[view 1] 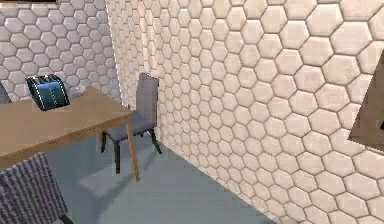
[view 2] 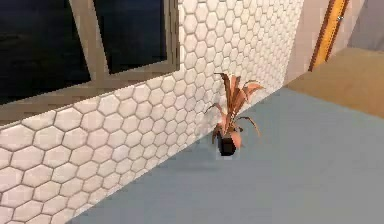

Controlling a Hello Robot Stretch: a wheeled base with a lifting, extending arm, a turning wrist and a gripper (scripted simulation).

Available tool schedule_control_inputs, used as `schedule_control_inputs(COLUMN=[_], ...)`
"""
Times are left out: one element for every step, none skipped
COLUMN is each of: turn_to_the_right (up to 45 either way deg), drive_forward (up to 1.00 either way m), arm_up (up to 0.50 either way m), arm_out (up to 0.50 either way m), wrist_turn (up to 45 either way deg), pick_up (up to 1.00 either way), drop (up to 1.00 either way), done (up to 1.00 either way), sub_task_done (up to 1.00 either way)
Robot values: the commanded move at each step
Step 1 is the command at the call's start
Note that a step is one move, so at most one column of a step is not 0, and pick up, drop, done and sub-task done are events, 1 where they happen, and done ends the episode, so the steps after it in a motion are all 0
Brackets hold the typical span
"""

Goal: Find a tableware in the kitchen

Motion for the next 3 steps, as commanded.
schedule_control_inputs(turn_to_the_right=[0.0, -45.0, 0.0], drive_forward=[0.8, 0.0, 0.0], arm_up=[0.0, 0.0, 0.0], arm_out=[0.0, 0.0, 0.0], wrist_turn=[0.0, 0.0, 0.0], pick_up=[0.0, 0.0, 0.0], drop=[0.0, 0.0, 0.0], done=[0.0, 0.0, 1.0], sub_task_done=[0.0, 0.0, 0.0])
